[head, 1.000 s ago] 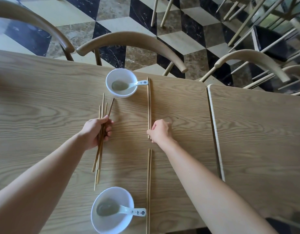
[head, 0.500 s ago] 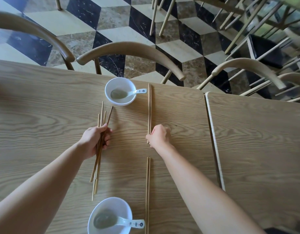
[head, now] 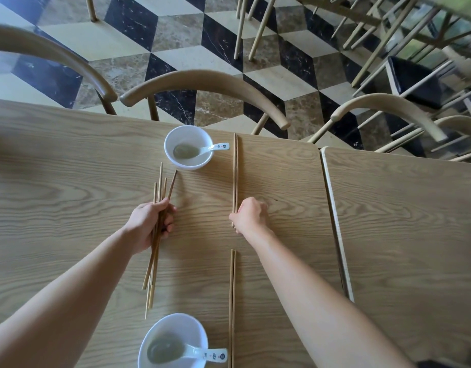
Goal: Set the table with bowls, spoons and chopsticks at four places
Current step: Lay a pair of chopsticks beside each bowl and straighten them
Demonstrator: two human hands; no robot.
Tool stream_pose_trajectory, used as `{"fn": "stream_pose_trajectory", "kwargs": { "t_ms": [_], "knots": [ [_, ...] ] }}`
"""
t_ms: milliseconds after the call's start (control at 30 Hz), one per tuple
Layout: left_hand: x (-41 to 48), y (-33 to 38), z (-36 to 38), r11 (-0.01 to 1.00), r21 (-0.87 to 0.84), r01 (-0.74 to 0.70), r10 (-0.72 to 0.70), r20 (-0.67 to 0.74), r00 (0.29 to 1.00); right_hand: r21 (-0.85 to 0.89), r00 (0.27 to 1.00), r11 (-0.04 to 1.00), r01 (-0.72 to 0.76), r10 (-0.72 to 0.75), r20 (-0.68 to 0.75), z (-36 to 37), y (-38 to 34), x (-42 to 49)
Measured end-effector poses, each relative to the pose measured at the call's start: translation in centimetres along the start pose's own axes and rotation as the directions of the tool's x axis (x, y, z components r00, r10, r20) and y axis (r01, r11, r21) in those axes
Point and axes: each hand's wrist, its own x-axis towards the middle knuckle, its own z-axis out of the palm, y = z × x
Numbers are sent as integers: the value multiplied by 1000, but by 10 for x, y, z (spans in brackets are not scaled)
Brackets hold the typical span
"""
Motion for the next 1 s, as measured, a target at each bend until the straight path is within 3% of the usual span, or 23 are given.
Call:
{"fn": "stream_pose_trajectory", "kwargs": {
  "t_ms": [1000],
  "knots": [
    [1,-2,-1,1000,3,-11,11,-27,1000,90,998,995,-43,46,-35,2,18,-6]
  ]
}}
